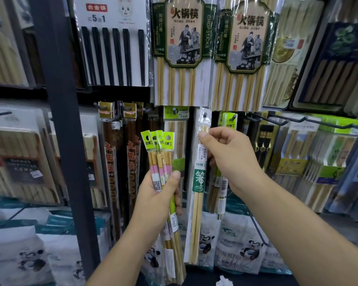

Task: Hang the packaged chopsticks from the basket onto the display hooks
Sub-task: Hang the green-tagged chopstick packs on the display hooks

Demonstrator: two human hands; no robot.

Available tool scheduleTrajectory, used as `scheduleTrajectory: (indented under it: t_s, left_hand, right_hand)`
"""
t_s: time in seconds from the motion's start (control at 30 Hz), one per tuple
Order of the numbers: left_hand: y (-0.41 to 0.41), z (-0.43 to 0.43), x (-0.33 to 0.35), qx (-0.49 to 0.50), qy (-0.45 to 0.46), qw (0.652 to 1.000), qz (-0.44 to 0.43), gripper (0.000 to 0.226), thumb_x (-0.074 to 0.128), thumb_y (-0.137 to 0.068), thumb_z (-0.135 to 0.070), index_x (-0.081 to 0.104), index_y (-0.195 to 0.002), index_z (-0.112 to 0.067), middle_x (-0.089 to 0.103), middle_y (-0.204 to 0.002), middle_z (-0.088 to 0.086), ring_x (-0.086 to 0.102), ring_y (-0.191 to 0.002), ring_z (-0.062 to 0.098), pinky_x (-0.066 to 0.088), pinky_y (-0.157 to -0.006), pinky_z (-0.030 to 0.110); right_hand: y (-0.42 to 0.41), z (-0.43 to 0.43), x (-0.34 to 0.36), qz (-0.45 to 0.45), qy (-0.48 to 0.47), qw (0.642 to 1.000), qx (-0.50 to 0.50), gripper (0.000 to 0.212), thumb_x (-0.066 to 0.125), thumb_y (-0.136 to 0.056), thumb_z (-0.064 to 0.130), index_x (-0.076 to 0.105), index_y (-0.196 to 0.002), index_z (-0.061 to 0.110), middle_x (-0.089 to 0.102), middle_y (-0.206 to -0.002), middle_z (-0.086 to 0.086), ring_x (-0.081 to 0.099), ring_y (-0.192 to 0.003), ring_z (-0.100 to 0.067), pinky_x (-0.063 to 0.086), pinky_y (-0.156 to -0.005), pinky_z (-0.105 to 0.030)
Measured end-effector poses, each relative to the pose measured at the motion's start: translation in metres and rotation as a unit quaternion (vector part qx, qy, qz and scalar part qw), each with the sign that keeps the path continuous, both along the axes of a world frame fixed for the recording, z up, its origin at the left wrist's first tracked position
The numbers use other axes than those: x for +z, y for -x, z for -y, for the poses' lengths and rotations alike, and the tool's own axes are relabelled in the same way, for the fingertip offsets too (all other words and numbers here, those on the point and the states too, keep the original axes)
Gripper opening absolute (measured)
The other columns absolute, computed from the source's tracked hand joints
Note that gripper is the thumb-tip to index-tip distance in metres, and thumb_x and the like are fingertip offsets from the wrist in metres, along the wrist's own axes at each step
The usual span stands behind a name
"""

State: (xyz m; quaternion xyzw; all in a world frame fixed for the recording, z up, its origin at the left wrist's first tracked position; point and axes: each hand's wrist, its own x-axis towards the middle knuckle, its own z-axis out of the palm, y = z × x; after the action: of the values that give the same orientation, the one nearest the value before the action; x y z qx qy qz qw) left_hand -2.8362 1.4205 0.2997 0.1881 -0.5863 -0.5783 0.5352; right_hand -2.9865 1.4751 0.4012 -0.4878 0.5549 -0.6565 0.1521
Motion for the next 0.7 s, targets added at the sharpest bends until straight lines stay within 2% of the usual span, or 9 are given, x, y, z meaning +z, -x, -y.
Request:
scheduleTrajectory:
  t_s: [0.2, 0.33, 0.43, 0.57, 0.63, 0.7]
  left_hand:
    - [-0.005, 0.000, 0.000, -0.017, -0.002, 1.000, 0.006, 0.011, 0.060, -0.102, -0.021, 0.065, -0.095, -0.026, 0.056, -0.065, 0.001, 0.053, -0.053, 0.019, 0.050, -0.045, 0.031]
    - [-0.007, 0.000, 0.001, -0.026, -0.028, 0.999, 0.007, 0.012, 0.057, -0.104, -0.018, 0.065, -0.103, -0.026, 0.055, -0.063, 0.009, 0.053, -0.053, 0.023, 0.052, -0.048, 0.033]
    - [-0.008, -0.002, 0.003, -0.030, -0.038, 0.999, 0.004, 0.018, 0.057, -0.104, -0.016, 0.068, -0.100, -0.030, 0.056, -0.064, 0.011, 0.056, -0.053, 0.026, 0.055, -0.051, 0.032]
    - [-0.006, -0.007, 0.005, -0.047, -0.034, 0.998, 0.011, 0.026, 0.058, -0.104, -0.017, 0.071, -0.089, -0.033, 0.062, -0.066, 0.011, 0.064, -0.060, 0.029, 0.059, -0.059, 0.033]
    - [-0.005, -0.010, 0.006, -0.050, -0.023, 0.998, 0.018, 0.023, 0.060, -0.103, -0.016, 0.072, -0.089, -0.031, 0.065, -0.070, 0.009, 0.067, -0.066, 0.026, 0.060, -0.062, 0.033]
    - [-0.003, -0.013, 0.006, -0.055, -0.013, 0.998, 0.021, 0.017, 0.062, -0.101, -0.017, 0.073, -0.092, -0.027, 0.066, -0.072, 0.006, 0.068, -0.068, 0.021, 0.061, -0.064, 0.033]
  right_hand:
    - [0.004, 0.008, -0.008, -0.023, -0.023, 0.999, -0.037, 0.013, 0.075, -0.092, 0.032, 0.071, -0.089, 0.020, 0.066, -0.070, 0.001, 0.061, -0.061, -0.008, 0.052, -0.058, -0.022]
    - [0.007, 0.009, -0.013, -0.062, -0.038, 0.994, -0.081, 0.022, 0.079, -0.087, 0.040, 0.071, -0.080, 0.021, 0.072, -0.069, -0.003, 0.071, -0.068, -0.021, 0.063, -0.066, -0.043]
    - [0.006, 0.006, -0.018, -0.096, -0.060, 0.988, -0.106, 0.028, 0.080, -0.084, 0.046, 0.068, -0.076, 0.021, 0.071, -0.067, -0.002, 0.072, -0.068, -0.021, 0.062, -0.065, -0.049]
    - [0.004, -0.002, -0.024, -0.131, -0.072, 0.979, -0.139, 0.035, 0.078, -0.085, 0.048, 0.062, -0.073, 0.019, 0.064, -0.062, -0.003, 0.065, -0.059, -0.017, 0.058, -0.058, -0.038]
    - [-0.002, -0.007, -0.026, -0.101, -0.058, 0.990, -0.075, 0.029, 0.076, -0.088, 0.043, 0.066, -0.076, 0.019, 0.066, -0.066, -0.007, 0.061, -0.056, -0.013, 0.053, -0.053, -0.028]
    - [-0.010, -0.012, -0.025, -0.083, -0.047, 0.995, 0.002, 0.018, 0.075, -0.090, 0.037, 0.071, -0.081, 0.022, 0.070, -0.072, -0.002, 0.062, -0.058, -0.006, 0.049, -0.054, -0.017]
